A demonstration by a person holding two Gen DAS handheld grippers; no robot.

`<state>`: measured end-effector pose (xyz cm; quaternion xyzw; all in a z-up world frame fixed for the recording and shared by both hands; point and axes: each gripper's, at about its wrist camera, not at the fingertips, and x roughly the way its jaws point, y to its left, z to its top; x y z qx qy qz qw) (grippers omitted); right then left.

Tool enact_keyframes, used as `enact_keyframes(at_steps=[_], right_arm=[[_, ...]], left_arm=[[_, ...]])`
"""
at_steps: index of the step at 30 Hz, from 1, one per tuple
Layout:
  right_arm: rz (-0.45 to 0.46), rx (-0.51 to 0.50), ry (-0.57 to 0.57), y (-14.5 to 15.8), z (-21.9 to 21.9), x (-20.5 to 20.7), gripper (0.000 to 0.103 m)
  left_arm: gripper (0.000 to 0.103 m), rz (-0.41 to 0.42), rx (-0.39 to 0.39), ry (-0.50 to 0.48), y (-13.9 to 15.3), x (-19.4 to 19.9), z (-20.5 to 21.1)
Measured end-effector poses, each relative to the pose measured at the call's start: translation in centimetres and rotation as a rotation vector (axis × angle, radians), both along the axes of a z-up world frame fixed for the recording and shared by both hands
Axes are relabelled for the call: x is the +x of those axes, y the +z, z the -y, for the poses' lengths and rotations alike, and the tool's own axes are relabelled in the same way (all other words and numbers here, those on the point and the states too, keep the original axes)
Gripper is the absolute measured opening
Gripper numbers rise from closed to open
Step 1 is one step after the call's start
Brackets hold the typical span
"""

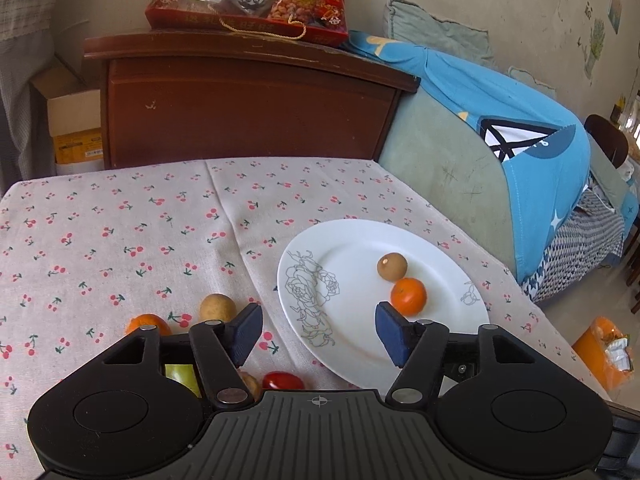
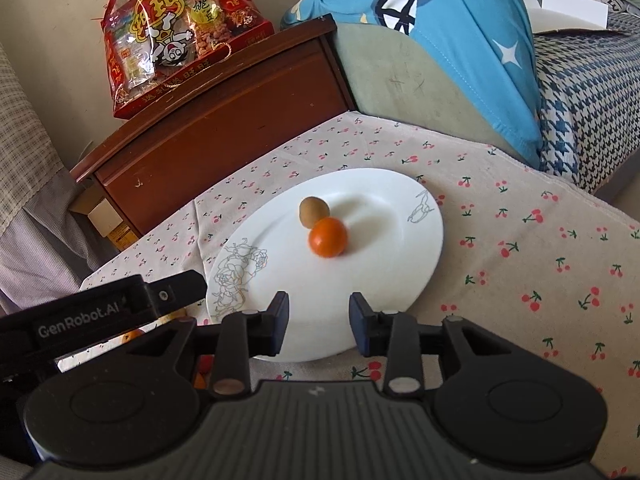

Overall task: Organize fruits
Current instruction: 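Carry the kiwi and orange onto the white plate and open both grippers, then grasp a red cherry tomato with the right gripper while the left grasps an orange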

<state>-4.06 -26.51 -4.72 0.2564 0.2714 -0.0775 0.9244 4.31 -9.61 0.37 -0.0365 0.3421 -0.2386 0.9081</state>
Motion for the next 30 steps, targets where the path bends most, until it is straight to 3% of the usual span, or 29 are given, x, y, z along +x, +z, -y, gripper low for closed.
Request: enact_keyframes(at_steps=[11, 30], right_arm=[[-0.002, -0.053, 0.089, 0.4, -2.1, -0.8, 0.039], [-0.016, -0.037, 0.351, -0.3, -7.5, -1.7, 0.039]], left_arm=[[0.065, -0.020, 0.023, 0.081, 1.5, -1.1, -3.8], [0.065, -0.079, 0.047, 0.237, 0.4, -3.6, -10.4]])
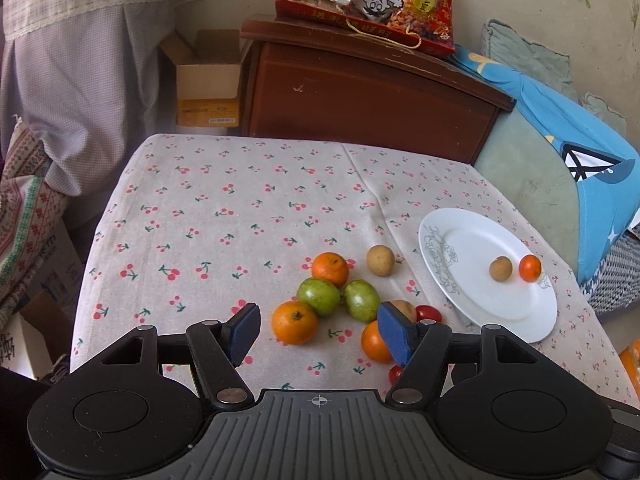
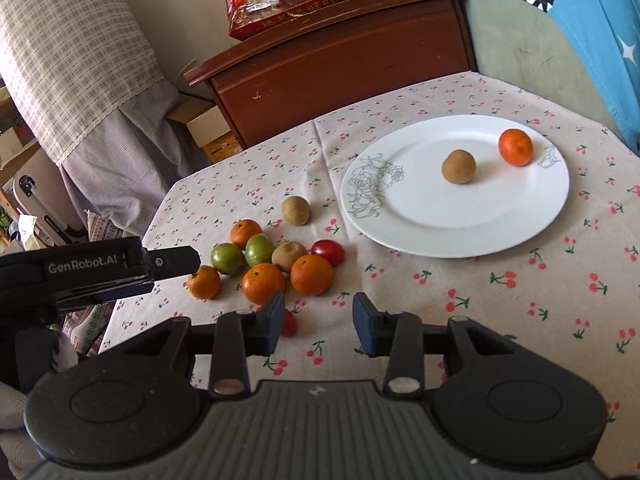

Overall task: Organize fruits
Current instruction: 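Grasp a red cherry tomato with the right gripper while the left grasps an orange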

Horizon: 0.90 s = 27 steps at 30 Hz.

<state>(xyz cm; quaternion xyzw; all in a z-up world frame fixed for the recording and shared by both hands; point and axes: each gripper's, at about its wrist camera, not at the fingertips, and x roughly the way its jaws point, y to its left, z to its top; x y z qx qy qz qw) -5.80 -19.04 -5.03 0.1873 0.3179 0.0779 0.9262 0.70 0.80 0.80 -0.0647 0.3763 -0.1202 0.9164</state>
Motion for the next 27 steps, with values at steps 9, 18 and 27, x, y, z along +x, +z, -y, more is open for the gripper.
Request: enact_keyframes(at_steps=[9, 18, 27], right_arm=[[0.008, -0.067, 0.086, -0.7, -2.6, 0.6, 0.039], [0.029, -0.119, 0.099, -1.0, -3.6, 1.2, 0.033], [0.026, -0.137, 0.087, -0.9, -3.4, 1.0, 0.020]], left_arm=[[0.065, -0.031, -0.008, 0.036, -1.1, 0.3, -1.5], [0.065, -0.033, 0.002, 0.022, -1.6, 0.3, -1.2], [0.064, -0.003, 0.071, 0.029, -2.7, 0.8, -0.8]])
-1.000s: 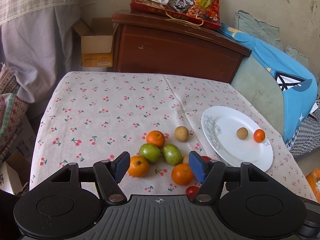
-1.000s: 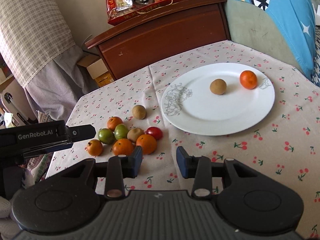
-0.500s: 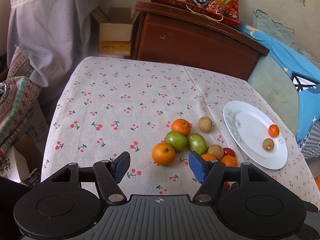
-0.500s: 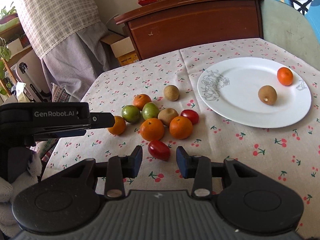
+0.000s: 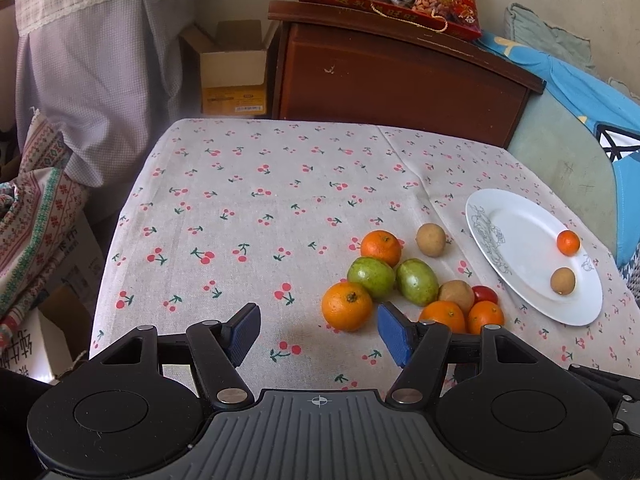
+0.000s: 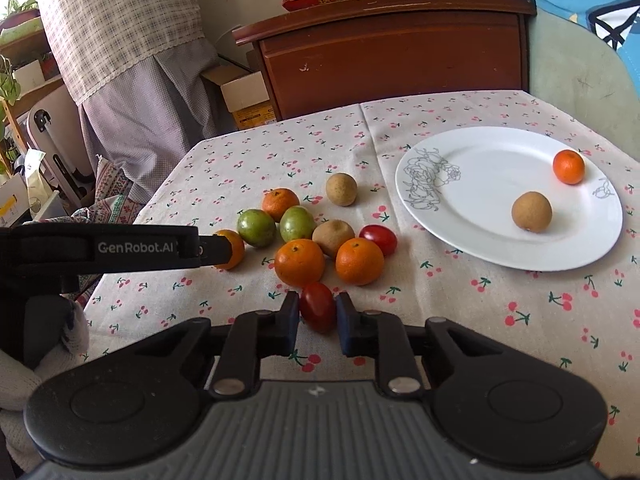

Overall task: Organize fruits
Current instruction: 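Grasp a red cherry tomato with the right gripper while the left grasps an orange, then carry the tomato and orange onto the plate and open both grippers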

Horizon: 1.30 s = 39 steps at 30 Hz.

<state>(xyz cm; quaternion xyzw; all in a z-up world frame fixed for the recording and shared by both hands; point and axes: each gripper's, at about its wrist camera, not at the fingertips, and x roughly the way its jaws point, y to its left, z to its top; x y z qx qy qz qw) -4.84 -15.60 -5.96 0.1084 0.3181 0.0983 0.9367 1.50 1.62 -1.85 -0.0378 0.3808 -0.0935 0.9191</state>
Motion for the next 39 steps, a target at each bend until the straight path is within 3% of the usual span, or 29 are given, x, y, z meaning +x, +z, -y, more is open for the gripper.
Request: enact_keyframes(at_steps=[17, 30, 39], right_arm=[[-0.022, 0.032, -0.052, 0.0, 1.1, -0.1, 0.020], [-0.022, 0.034, -0.053, 0.0, 1.2, -0.1, 0.021], [-0.011, 0.048, -0.061, 0.4, 1.5, -0.4, 0.019]], left_arm=[[0.060, 0.045, 0.043, -0.056, -1.5, 0.8, 1.6], [0.028, 0.069, 0.073, -0.082, -1.6, 0.7, 2.0], [0.028, 0.066, 0.062, -0.091, -1.2, 0.0, 2.0]])
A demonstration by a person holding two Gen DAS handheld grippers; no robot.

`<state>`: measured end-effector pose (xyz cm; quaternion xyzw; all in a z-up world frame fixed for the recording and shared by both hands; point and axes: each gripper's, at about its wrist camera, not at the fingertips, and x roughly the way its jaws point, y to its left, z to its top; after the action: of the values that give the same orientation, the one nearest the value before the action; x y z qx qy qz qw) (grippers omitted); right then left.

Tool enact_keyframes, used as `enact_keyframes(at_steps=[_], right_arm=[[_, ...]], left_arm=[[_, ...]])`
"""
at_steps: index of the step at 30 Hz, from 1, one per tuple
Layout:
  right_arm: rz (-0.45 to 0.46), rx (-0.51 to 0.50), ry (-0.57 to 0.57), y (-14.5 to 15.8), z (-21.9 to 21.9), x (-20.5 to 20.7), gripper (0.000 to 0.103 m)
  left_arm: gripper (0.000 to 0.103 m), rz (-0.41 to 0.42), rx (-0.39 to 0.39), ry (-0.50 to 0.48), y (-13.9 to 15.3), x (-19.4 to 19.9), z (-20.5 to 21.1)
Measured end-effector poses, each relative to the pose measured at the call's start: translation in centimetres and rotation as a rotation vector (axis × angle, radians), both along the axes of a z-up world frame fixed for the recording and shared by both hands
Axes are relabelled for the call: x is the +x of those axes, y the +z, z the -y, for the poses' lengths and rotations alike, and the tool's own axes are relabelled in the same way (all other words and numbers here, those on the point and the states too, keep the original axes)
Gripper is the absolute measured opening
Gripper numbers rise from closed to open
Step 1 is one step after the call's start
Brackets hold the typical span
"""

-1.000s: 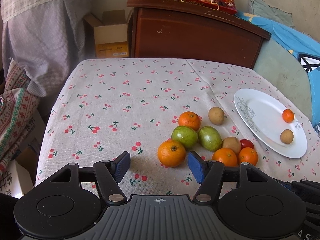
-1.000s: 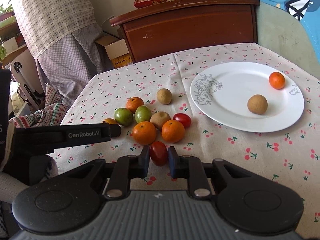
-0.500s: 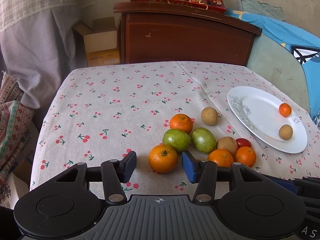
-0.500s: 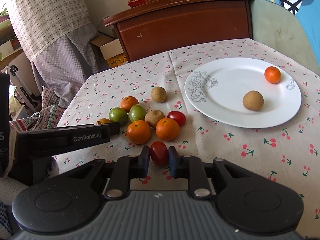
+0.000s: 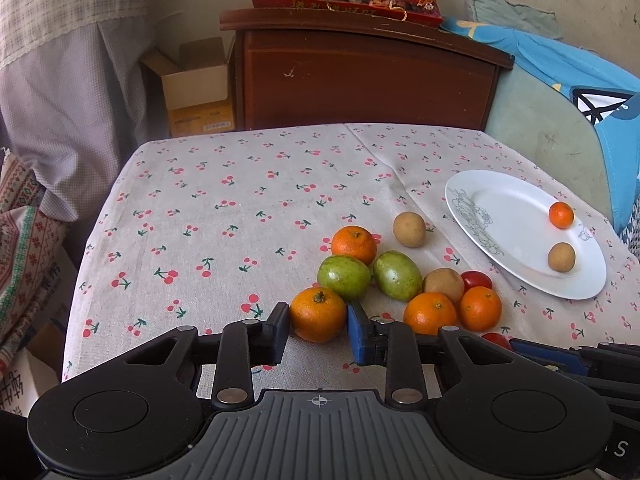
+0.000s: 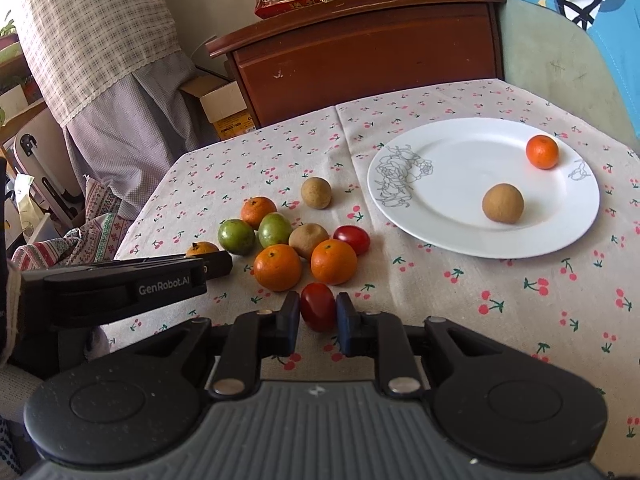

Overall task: Organize fruits
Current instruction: 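Carry the tomato and orange onto the plate and open both grippers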

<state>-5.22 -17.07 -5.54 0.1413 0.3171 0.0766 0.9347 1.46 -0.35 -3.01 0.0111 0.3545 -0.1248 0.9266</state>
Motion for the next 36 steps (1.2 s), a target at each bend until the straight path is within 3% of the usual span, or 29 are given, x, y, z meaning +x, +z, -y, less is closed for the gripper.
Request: enact_keyframes(at_steps=[11, 20, 25, 36], right_arm=[[0.057, 0.024, -0.050, 1.7, 1.6, -1.2, 0.019], [0.161, 0.081, -0.219, 4.6, 6.6, -2.0, 0.019], [0.154, 0.088, -0.320, 4.4, 8.5, -1.8, 0.019], [0.091, 0.147, -0.458, 2.4, 11.1, -0.7, 0.019]], left_arm=[[0.028, 0.020, -0.066, -0.005, 2.0, -1.2, -0.3], [0.028, 0.111, -0.144, -0.079, 5.8, -2.0, 1.8], [0.028, 0.113, -0.174, -0.106, 6.6, -1.4, 3.4], [0.028, 0.082, -0.144, -0.203, 5.1, 0.5, 8.0]])
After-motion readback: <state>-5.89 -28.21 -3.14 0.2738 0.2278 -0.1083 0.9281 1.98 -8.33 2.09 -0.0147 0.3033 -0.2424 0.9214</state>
